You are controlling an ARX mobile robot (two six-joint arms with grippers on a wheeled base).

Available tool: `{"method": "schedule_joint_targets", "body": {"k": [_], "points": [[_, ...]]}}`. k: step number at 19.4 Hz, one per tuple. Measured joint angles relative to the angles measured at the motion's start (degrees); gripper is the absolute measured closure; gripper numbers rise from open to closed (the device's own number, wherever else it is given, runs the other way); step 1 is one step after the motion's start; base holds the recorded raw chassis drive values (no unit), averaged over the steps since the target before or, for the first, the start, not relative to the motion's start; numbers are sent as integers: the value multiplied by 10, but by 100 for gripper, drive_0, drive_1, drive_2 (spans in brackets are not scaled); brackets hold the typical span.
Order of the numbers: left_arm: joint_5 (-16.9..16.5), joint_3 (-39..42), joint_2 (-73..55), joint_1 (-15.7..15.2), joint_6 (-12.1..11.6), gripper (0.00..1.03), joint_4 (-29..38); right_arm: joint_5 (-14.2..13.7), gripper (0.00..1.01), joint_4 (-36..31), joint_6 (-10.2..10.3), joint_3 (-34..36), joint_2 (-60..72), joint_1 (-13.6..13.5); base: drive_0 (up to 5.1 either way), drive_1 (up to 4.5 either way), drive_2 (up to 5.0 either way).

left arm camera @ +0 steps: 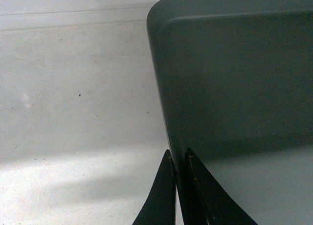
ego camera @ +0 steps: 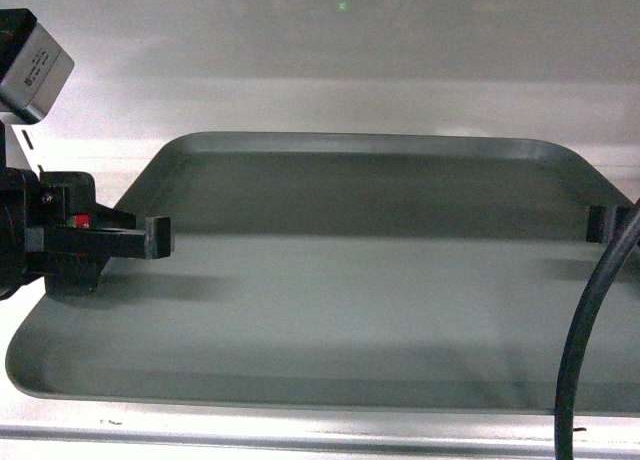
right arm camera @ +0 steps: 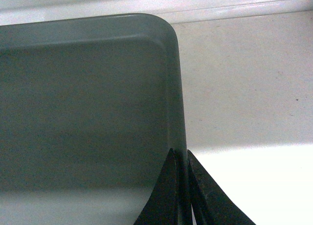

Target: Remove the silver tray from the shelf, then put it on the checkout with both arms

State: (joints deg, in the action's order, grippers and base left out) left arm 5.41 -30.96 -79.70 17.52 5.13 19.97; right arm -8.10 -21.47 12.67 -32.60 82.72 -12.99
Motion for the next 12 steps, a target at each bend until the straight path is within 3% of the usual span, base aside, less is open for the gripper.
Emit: {"method": "schedule_joint_targets", "body": {"k": [12], "points": [[-1, 0, -2, 0, 0, 99, 0, 0, 98, -2, 0, -1, 0, 0, 9, -409, 427]]}}
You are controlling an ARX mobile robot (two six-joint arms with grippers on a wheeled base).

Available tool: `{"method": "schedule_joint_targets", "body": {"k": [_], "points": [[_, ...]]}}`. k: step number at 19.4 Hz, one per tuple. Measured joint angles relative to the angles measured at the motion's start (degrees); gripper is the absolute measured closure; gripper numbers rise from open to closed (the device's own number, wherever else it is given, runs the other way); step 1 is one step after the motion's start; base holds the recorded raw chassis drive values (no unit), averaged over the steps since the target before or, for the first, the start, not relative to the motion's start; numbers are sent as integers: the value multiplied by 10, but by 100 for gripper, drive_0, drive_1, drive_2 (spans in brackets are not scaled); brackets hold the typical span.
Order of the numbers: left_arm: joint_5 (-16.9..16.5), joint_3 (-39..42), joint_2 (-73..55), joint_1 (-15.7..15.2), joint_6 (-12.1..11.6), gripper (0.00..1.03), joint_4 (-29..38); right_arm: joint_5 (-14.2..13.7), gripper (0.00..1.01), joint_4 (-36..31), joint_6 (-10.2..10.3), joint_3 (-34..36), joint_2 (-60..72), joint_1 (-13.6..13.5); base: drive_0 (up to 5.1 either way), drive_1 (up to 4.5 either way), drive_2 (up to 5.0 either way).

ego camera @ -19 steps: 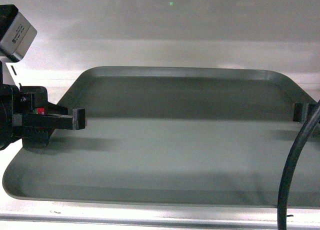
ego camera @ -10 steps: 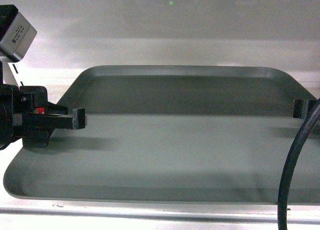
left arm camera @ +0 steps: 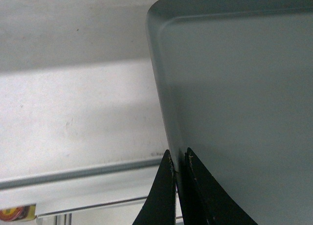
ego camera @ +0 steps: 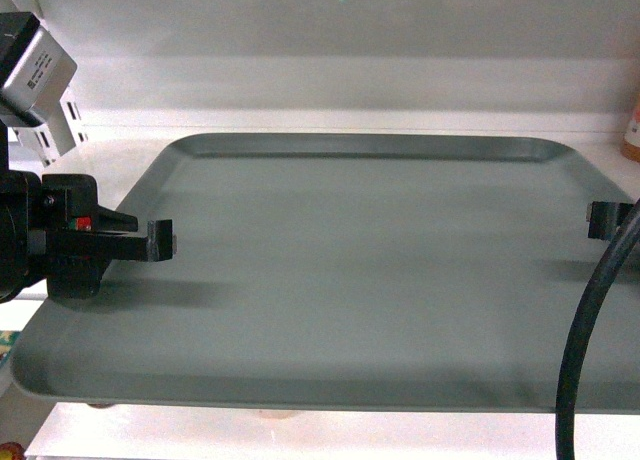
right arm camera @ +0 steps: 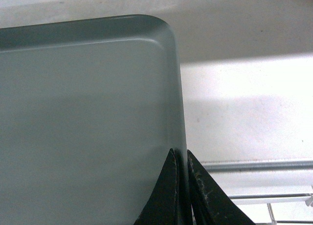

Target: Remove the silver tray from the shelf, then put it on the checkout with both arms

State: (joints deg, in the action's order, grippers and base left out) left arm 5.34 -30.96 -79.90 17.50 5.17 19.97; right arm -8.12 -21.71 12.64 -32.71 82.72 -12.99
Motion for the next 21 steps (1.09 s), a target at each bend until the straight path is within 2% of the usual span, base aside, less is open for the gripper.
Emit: {"method": "schedule_joint_targets", "body": {"k": [21], "points": [[-2, -1, 0, 0, 0, 99, 1, -2, 98, -1, 0, 0, -3, 0, 11, -407, 429]]}}
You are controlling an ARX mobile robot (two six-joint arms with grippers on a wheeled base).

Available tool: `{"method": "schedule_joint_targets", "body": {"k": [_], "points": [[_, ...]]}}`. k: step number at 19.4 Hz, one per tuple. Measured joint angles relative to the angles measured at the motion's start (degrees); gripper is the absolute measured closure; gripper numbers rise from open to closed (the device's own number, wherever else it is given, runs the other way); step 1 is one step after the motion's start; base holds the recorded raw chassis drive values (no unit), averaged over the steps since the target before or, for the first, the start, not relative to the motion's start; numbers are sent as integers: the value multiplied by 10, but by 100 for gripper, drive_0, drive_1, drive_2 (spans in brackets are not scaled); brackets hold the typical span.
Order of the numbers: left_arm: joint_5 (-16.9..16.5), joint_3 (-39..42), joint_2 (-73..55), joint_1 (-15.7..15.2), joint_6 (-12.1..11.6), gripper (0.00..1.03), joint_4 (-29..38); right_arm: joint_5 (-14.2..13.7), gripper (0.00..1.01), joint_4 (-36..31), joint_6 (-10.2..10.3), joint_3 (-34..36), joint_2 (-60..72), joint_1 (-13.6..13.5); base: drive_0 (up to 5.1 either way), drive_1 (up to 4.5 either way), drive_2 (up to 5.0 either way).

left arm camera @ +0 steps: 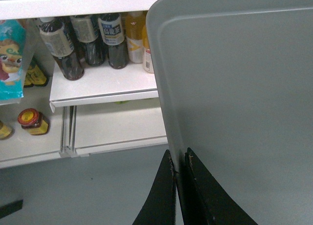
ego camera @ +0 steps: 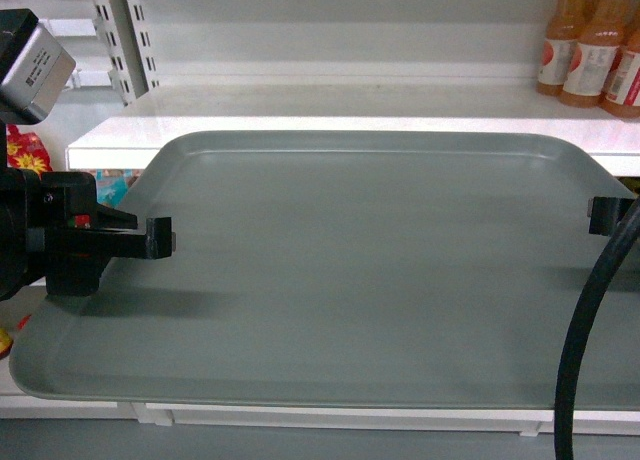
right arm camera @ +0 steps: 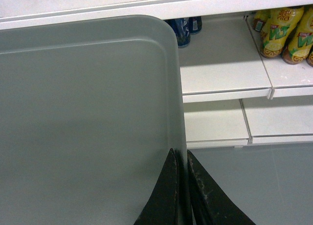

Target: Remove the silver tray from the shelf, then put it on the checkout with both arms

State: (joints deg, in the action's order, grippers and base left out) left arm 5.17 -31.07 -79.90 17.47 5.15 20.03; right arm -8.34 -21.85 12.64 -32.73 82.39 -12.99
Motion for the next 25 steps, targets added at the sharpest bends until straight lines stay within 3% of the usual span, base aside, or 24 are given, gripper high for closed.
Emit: {"method": "schedule_joint_targets", "body": {"k": [25], "points": [[0, 0, 0, 0, 0, 99, -1, -1, 98, 2, 0, -1, 0, 0, 8, -411, 427]]}}
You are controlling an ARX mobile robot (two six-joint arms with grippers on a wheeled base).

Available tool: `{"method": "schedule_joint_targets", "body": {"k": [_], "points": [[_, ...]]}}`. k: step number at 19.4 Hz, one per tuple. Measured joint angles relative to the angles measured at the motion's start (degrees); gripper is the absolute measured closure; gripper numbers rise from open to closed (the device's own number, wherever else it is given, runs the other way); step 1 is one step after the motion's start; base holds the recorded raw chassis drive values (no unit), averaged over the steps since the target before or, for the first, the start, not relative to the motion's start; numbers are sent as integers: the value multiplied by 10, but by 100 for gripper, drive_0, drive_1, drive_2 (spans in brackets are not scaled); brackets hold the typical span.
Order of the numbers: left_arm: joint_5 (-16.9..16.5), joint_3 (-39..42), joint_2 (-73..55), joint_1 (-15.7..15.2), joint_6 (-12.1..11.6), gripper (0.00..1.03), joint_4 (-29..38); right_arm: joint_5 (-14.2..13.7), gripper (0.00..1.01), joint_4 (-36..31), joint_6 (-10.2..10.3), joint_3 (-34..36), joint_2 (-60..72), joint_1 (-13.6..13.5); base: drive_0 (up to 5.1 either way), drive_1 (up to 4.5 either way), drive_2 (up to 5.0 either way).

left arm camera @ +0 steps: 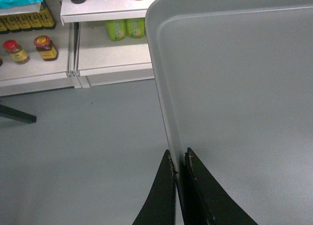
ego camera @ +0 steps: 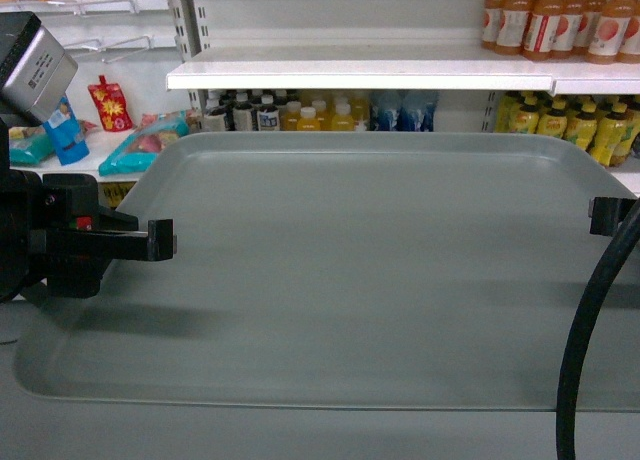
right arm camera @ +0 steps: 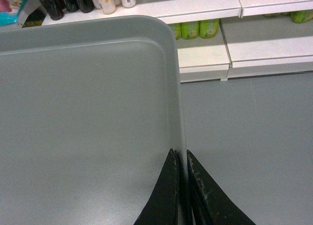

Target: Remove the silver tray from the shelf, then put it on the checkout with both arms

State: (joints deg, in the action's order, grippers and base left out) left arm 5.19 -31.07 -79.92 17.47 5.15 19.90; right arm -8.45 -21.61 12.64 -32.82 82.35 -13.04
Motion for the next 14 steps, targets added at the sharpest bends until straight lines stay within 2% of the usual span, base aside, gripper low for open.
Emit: {"method": "schedule_joint_targets", "body": {"k": [14], "points": [[0, 0, 0, 0, 0, 99, 3, -1, 98, -4, 0, 0, 0, 0, 3, -395, 402]]}}
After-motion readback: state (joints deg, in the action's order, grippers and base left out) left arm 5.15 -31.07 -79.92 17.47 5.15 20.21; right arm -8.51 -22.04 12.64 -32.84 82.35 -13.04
